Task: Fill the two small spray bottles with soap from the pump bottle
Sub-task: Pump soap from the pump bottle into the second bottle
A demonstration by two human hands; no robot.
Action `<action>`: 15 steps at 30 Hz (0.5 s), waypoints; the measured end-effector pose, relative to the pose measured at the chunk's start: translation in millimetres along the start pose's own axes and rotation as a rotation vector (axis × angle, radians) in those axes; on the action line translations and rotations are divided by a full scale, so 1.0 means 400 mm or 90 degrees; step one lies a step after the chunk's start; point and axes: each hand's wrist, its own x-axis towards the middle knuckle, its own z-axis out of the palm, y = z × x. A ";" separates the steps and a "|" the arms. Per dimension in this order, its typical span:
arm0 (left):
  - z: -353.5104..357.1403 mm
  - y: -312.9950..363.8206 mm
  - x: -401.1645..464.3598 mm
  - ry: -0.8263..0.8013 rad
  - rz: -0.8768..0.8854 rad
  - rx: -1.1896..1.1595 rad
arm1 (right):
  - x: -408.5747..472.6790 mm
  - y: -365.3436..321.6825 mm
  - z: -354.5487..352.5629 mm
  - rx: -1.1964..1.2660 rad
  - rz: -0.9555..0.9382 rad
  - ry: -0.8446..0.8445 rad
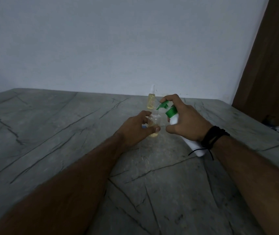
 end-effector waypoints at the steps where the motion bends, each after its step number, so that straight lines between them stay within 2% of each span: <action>1: 0.000 -0.001 0.001 0.001 0.001 -0.002 | 0.000 0.001 0.000 0.000 0.000 0.000; 15: 0.005 -0.007 0.008 0.014 0.003 -0.003 | -0.003 -0.004 0.000 -0.004 0.003 -0.007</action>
